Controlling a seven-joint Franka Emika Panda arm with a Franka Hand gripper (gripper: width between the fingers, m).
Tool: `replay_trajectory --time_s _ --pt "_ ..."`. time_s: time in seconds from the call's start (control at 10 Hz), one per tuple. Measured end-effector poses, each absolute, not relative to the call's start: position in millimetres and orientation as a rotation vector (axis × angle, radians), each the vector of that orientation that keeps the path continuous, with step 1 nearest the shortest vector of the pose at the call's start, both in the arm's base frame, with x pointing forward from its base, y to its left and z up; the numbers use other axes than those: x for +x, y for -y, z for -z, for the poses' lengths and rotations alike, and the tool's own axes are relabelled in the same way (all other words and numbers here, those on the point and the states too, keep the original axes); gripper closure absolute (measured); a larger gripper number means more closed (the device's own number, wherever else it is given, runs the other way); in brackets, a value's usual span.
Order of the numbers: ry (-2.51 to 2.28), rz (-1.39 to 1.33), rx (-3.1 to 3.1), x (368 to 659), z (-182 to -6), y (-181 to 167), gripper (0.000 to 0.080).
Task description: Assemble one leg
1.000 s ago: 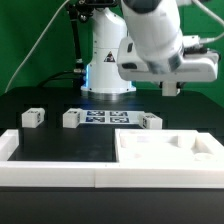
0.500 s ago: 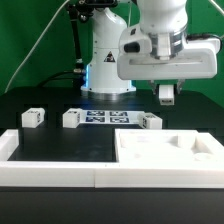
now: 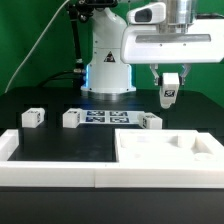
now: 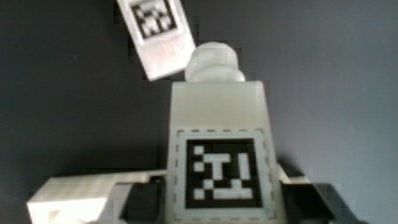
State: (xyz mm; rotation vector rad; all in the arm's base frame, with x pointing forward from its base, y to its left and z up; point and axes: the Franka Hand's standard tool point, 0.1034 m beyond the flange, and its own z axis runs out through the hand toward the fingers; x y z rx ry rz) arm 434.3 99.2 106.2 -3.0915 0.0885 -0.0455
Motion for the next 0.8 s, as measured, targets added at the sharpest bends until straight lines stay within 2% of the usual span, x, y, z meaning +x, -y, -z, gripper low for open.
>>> replay_trajectory --time_s 0.2,0.5,0.7,0.8 --pt "-0.047 0.198 -3.072 437.0 -107.2 -102.1 0.0508" --pt "0.134 0.261 -3.064 463.3 -110.6 -97.2 0.0508" --pt "0.229 0.299 -3.051 499.0 -109.8 -98.5 0.0508" --pt "0.235 0.299 -3.051 496.1 -108.9 -100.0 0.0508"
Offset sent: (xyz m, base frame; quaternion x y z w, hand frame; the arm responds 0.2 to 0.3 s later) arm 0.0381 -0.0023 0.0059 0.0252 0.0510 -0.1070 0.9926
